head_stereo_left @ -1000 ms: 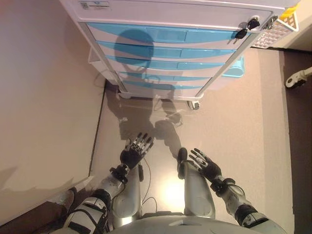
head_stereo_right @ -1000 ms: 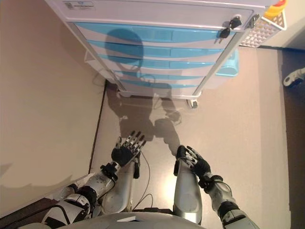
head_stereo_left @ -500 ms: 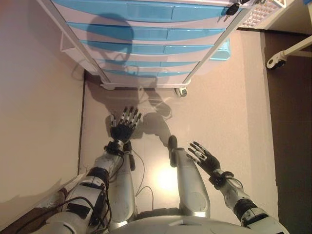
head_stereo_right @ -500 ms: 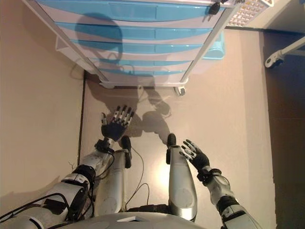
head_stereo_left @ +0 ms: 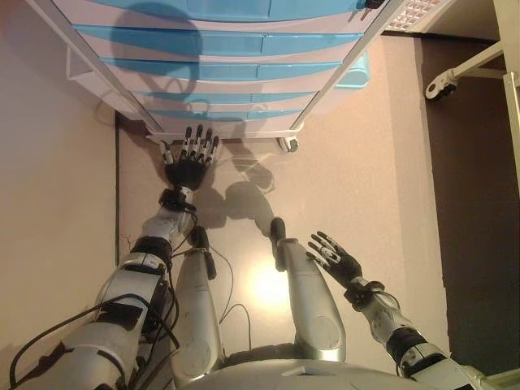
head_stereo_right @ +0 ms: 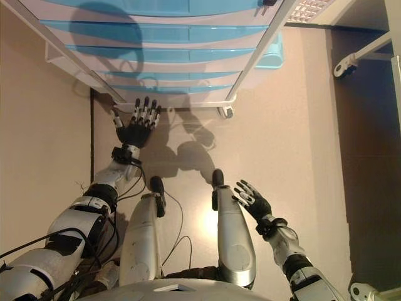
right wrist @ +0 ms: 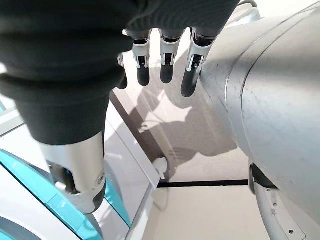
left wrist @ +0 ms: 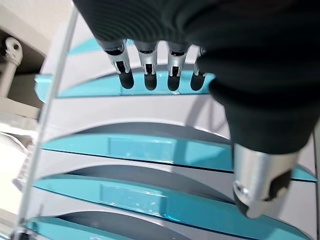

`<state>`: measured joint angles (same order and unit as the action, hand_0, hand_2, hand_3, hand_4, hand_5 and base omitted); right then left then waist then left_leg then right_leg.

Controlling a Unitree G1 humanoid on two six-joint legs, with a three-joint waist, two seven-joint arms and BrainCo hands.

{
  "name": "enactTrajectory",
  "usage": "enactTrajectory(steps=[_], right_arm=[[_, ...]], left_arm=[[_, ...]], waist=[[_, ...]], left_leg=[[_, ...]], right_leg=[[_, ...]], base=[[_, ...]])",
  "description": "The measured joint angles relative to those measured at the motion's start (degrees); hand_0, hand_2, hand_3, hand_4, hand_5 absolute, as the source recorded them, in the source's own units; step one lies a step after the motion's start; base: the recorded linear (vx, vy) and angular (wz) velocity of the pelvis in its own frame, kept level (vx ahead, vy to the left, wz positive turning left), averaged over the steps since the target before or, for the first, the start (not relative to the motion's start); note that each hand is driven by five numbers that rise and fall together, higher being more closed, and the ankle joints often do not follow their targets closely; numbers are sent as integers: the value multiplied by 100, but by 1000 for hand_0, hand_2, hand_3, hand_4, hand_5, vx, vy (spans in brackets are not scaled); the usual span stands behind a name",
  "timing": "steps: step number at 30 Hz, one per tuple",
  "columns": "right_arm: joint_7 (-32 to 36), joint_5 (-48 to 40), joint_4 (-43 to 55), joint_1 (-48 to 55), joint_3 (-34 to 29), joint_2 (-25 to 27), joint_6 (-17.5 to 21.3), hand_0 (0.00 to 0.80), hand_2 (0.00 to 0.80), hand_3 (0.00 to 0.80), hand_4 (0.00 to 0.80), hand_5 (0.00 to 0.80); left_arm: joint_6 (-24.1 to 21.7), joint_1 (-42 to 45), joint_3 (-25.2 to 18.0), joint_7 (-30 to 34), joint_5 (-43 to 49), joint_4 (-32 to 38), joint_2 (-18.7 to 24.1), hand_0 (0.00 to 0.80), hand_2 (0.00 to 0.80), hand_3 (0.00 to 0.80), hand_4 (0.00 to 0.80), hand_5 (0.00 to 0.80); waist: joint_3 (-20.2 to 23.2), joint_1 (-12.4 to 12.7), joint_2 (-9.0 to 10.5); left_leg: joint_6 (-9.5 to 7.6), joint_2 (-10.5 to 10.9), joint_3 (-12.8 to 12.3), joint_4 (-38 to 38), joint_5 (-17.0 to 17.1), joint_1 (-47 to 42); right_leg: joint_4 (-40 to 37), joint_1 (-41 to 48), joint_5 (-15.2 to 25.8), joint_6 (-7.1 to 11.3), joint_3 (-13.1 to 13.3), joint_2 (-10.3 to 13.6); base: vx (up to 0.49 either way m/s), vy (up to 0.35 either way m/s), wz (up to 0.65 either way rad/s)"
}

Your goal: Open the drawer and pick up the medicine

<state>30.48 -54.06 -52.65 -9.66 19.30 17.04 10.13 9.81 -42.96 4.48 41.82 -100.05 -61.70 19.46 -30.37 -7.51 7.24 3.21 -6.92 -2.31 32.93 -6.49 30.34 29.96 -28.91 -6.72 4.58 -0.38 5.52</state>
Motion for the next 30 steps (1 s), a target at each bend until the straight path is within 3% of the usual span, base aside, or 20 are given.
enactTrajectory(steps=[13, 30], right_arm=[[4, -106, 216, 3, 225, 26, 78, 0, 0, 0, 0, 0], [136, -317, 142, 24, 375, 56, 265, 0, 0, 0, 0, 0]], left_arm=[[-285, -934, 37, -457, -360, 44, 391, 0, 0, 0, 0, 0], [-631, -1179, 443, -788, -575, 136, 548, 0, 0, 0, 0, 0]], waist=[[-32, -211, 69], [-34, -240, 72]], left_leg=[[-15, -6, -18, -23, 11, 46], [-10, -9, -44, -169, 57, 49]], right_leg=[[-1, -65, 1, -4, 21, -7], [-96, -81, 11, -18, 2, -1]], base=[[0, -1, 0], [0, 0, 0]])
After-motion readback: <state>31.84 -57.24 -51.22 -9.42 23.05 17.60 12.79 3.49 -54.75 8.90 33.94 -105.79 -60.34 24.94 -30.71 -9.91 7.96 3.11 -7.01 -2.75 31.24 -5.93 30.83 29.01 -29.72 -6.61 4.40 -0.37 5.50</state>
